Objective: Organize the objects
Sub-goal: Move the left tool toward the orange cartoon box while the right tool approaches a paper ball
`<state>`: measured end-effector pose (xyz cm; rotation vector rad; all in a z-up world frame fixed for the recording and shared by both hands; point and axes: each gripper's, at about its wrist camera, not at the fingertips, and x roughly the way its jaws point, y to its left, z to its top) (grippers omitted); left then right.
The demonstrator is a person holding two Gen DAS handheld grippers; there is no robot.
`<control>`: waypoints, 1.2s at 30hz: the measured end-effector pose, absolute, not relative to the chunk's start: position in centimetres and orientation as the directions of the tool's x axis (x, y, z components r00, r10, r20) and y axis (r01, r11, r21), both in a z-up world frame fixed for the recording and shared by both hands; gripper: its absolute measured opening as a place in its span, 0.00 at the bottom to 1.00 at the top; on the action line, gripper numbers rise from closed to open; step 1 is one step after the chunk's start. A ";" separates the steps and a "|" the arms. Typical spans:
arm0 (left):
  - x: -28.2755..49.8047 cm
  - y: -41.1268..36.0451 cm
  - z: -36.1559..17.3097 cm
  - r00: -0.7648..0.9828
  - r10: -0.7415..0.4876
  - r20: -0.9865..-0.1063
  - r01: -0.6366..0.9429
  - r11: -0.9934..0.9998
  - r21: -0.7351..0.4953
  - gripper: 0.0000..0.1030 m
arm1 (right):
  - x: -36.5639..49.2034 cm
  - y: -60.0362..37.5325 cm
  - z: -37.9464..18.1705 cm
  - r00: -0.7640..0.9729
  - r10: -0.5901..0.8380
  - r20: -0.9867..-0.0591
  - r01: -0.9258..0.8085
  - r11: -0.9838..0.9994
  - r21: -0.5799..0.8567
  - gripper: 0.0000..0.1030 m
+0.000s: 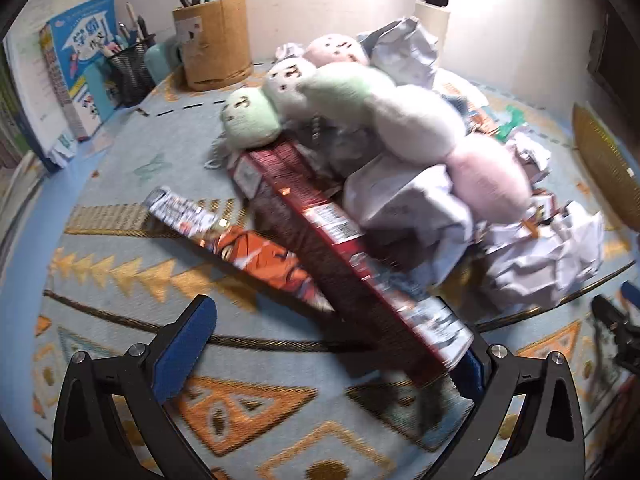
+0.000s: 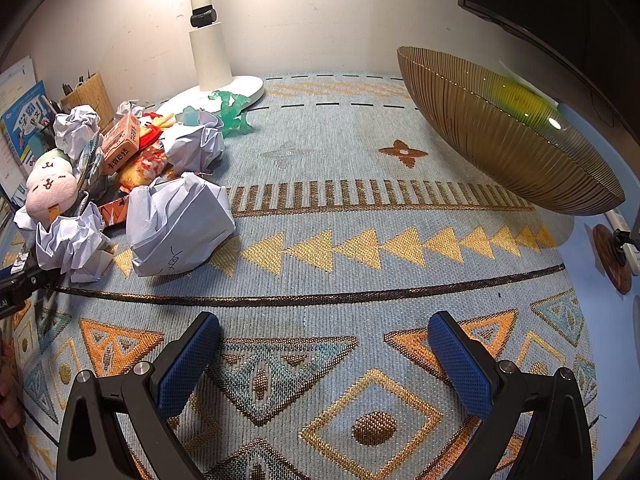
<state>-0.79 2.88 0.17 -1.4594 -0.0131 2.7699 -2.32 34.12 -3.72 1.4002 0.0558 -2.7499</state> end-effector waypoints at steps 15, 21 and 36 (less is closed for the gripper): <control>2.7 -12.0 0.2 -0.512 -0.042 -0.858 0.120 -0.992 -0.023 0.99 | -1.9 33.8 -3.7 -0.587 -0.036 -0.808 0.074 -0.997 -0.010 1.00; 4.4 -12.8 3.3 -0.607 0.063 -0.792 0.048 -0.992 -0.116 0.99 | -1.9 33.8 -3.7 -0.587 -0.036 -0.809 0.074 -0.997 -0.010 1.00; -1.2 -5.8 -0.2 -0.527 0.095 -0.845 -0.172 -0.985 -0.003 1.00 | -1.9 33.8 -3.7 -0.587 -0.035 -0.809 0.074 -0.997 -0.010 1.00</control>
